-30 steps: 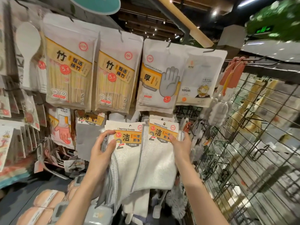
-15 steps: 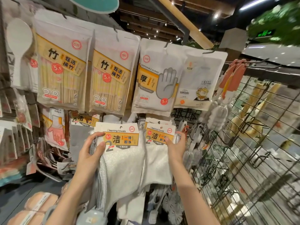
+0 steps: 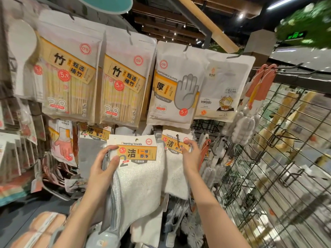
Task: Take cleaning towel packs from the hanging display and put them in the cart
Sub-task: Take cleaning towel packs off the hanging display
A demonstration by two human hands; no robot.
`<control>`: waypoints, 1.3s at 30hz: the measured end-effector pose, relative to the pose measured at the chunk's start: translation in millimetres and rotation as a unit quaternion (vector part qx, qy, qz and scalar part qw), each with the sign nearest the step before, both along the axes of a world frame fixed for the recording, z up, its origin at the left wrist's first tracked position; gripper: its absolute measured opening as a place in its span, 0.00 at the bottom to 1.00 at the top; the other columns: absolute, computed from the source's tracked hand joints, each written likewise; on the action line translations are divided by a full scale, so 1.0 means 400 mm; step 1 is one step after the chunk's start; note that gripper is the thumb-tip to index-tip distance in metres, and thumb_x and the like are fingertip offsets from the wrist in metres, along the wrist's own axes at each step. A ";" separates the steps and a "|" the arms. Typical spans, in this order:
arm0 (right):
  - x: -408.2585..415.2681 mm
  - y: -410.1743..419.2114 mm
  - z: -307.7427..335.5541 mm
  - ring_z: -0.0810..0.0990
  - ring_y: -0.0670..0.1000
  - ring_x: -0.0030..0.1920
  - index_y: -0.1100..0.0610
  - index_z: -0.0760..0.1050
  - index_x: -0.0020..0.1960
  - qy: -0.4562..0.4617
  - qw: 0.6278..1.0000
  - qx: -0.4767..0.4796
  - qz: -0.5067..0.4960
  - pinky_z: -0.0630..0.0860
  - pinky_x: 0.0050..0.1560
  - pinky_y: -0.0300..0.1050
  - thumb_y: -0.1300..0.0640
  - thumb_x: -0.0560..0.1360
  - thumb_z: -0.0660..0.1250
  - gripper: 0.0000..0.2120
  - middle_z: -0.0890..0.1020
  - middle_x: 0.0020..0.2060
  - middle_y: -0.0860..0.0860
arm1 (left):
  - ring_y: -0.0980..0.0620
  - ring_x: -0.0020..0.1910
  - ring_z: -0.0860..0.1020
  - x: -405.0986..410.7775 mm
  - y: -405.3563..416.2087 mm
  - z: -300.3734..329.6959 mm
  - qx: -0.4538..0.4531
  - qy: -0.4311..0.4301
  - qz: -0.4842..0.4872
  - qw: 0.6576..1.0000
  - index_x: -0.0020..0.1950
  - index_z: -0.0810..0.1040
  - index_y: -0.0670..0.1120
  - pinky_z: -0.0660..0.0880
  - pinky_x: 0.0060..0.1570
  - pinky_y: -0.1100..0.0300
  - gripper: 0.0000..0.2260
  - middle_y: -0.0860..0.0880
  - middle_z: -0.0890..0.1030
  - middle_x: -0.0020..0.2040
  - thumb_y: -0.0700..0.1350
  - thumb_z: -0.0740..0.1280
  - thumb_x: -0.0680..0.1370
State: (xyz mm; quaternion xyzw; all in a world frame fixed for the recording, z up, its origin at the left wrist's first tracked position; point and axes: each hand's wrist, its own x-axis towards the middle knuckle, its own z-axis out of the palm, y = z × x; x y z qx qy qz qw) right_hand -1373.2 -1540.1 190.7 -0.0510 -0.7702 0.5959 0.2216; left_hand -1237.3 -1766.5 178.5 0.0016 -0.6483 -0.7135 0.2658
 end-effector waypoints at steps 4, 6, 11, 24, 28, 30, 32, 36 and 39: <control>-0.023 0.002 0.004 0.72 0.49 0.63 0.55 0.77 0.53 0.005 1.000 -0.008 0.012 0.64 0.58 0.37 0.70 0.74 0.64 0.13 0.76 0.56 0.47 | 0.65 0.50 0.79 -0.002 0.007 0.004 0.008 -0.001 0.009 1.000 0.57 0.75 0.50 0.73 0.45 0.72 0.09 0.57 0.80 0.53 0.40 0.64 0.78; -0.028 0.004 0.003 0.72 0.50 0.64 0.55 0.77 0.54 0.001 1.000 -0.001 0.020 0.64 0.59 0.38 0.70 0.74 0.64 0.14 0.76 0.56 0.47 | 0.67 0.49 0.79 -0.002 0.010 0.007 0.008 -0.002 0.012 1.000 0.57 0.75 0.49 0.72 0.43 0.74 0.09 0.58 0.80 0.53 0.40 0.64 0.78; -0.006 0.015 0.013 0.70 0.48 0.59 0.52 0.75 0.58 -0.015 0.998 0.049 0.037 0.63 0.60 0.36 0.68 0.71 0.69 0.19 0.68 0.60 0.51 | 0.63 0.51 0.79 0.002 0.018 0.015 0.016 -0.001 0.003 1.000 0.56 0.76 0.52 0.73 0.48 0.65 0.09 0.59 0.81 0.52 0.41 0.65 0.78; 0.144 -0.009 0.093 0.57 0.50 0.72 0.50 0.74 0.63 -0.014 0.983 0.124 0.134 0.54 0.68 0.42 0.51 0.78 0.62 0.14 0.60 0.71 0.51 | 0.65 0.55 0.77 0.030 0.052 0.024 -0.006 0.005 -0.010 1.000 0.56 0.76 0.53 0.70 0.47 0.72 0.09 0.58 0.79 0.56 0.42 0.65 0.78; 0.187 -0.053 0.103 0.64 0.46 0.68 0.53 0.70 0.68 -0.013 0.968 0.139 0.210 0.58 0.64 0.37 0.49 0.80 0.58 0.18 0.68 0.67 0.51 | 0.66 0.52 0.77 0.041 0.071 0.021 -0.003 0.007 -0.018 1.000 0.57 0.76 0.51 0.70 0.45 0.77 0.09 0.56 0.79 0.57 0.41 0.65 0.78; 0.202 -0.063 0.099 0.63 0.47 0.69 0.54 0.70 0.69 -0.022 0.966 0.150 0.212 0.58 0.66 0.39 0.47 0.78 0.60 0.21 0.68 0.67 0.51 | 0.64 0.53 0.77 0.048 0.079 0.016 -0.001 0.008 -0.018 1.000 0.57 0.76 0.51 0.70 0.45 0.76 0.09 0.54 0.79 0.58 0.41 0.65 0.78; 0.216 -0.065 0.094 0.64 0.47 0.68 0.54 0.69 0.69 -0.021 0.967 0.148 0.205 0.59 0.66 0.38 0.47 0.77 0.63 0.23 0.69 0.67 0.51 | 0.64 0.52 0.78 0.054 0.083 0.011 0.006 0.008 -0.014 1.000 0.57 0.76 0.50 0.71 0.45 0.75 0.09 0.53 0.79 0.58 0.40 0.64 0.78; 0.246 -0.059 0.095 0.64 0.42 0.64 0.53 0.71 0.66 0.010 0.971 0.139 0.193 0.57 0.59 0.25 0.53 0.72 0.71 0.23 0.67 0.65 0.50 | 0.55 0.56 0.79 0.052 0.079 -0.003 0.032 -0.004 -0.003 0.999 0.57 0.76 0.54 0.76 0.53 0.60 0.10 0.51 0.79 0.59 0.42 0.65 0.78; 0.265 -0.059 0.093 0.69 0.41 0.57 0.52 0.71 0.63 0.005 0.974 0.128 0.187 0.61 0.51 0.18 0.55 0.70 0.74 0.24 0.66 0.62 0.48 | 0.52 0.55 0.80 0.053 0.085 -0.001 0.055 -0.007 -0.002 0.998 0.58 0.75 0.54 0.77 0.50 0.60 0.11 0.51 0.79 0.59 0.41 0.65 0.78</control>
